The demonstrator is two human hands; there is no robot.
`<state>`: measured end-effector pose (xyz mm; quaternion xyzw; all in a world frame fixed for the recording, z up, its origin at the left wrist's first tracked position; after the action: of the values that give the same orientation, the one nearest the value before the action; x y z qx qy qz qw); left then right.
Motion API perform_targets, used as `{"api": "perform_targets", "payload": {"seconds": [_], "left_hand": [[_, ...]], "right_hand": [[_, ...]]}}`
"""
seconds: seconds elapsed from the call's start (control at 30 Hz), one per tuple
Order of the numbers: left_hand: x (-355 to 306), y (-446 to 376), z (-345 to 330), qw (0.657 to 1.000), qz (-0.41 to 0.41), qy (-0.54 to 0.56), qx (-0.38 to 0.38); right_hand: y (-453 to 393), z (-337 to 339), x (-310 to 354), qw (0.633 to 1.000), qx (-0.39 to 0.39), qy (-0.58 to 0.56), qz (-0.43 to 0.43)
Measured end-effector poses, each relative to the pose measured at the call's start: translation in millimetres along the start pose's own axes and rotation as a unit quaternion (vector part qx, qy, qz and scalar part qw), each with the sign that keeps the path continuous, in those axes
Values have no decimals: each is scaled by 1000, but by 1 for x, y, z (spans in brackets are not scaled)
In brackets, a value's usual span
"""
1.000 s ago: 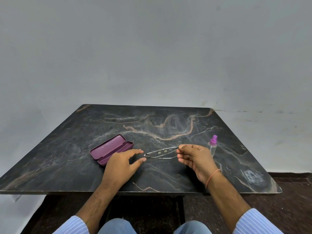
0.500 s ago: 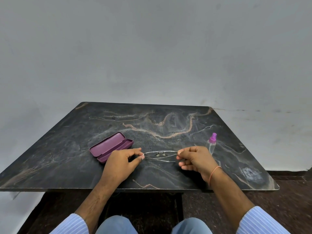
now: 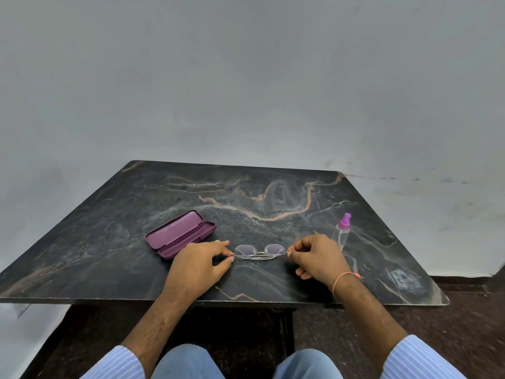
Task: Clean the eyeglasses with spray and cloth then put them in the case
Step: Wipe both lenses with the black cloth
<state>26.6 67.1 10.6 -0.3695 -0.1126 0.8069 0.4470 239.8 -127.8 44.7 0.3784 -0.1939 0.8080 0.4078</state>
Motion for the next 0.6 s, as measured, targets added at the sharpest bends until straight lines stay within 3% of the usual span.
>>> {"api": "perform_targets", "payload": {"seconds": [0.6], "left_hand": [[2, -1, 0, 1000, 8, -6, -1]], "right_hand": [[0, -1, 1, 999, 9, 24, 21]]}}
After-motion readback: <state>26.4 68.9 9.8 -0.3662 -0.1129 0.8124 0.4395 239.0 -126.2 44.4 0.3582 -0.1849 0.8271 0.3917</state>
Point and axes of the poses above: each hand's wrist, its own y-axis away from the middle knuckle, its own z-axis out of the back of the hand, x = y × z, the point moved 5 cm from there along -y, towards the middle knuckle, and after that the axes turned 6 degrees about -x, right-handed, at the moved point
